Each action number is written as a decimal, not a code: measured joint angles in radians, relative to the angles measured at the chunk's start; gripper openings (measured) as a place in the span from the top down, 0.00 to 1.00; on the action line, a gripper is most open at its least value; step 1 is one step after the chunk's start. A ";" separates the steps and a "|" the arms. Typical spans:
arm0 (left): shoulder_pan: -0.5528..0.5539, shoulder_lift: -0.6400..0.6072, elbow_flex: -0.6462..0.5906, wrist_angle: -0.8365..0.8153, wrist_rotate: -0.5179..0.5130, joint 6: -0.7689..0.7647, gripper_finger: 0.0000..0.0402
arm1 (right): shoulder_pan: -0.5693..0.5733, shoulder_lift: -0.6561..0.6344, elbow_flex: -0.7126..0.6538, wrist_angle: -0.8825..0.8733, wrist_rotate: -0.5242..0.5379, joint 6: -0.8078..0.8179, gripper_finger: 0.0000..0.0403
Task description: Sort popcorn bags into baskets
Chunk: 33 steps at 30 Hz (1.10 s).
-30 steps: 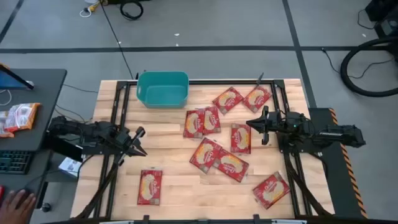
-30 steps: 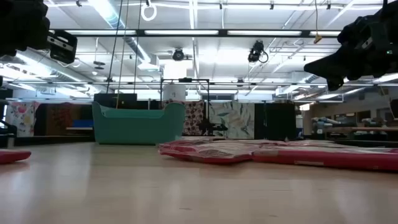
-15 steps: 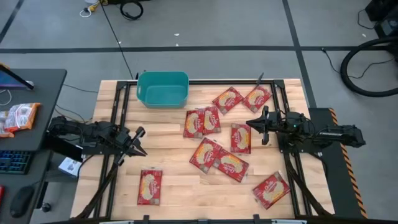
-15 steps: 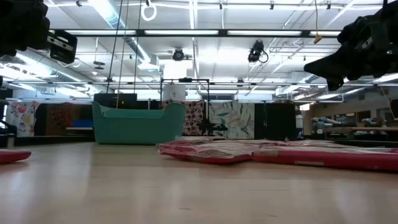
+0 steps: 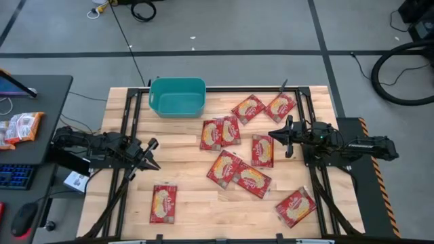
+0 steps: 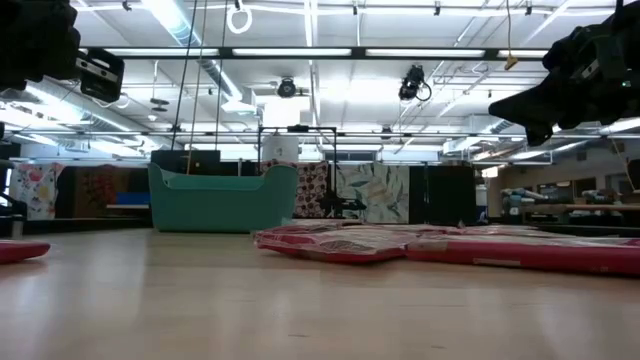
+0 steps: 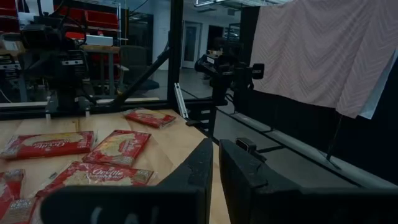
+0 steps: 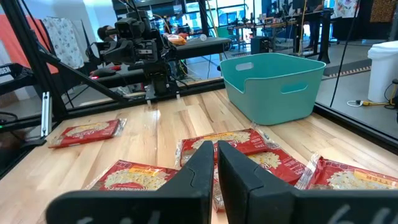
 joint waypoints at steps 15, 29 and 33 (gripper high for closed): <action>0.000 0.000 0.000 0.000 0.000 0.000 0.91 | 0.000 0.000 0.000 0.000 0.000 0.000 0.93; 0.000 0.000 0.000 0.499 -0.070 -0.103 0.91 | 0.000 0.000 0.000 0.023 0.000 0.000 0.93; 0.000 0.000 0.000 0.501 -0.070 -0.111 0.91 | 0.001 0.000 0.000 0.109 0.000 0.035 0.93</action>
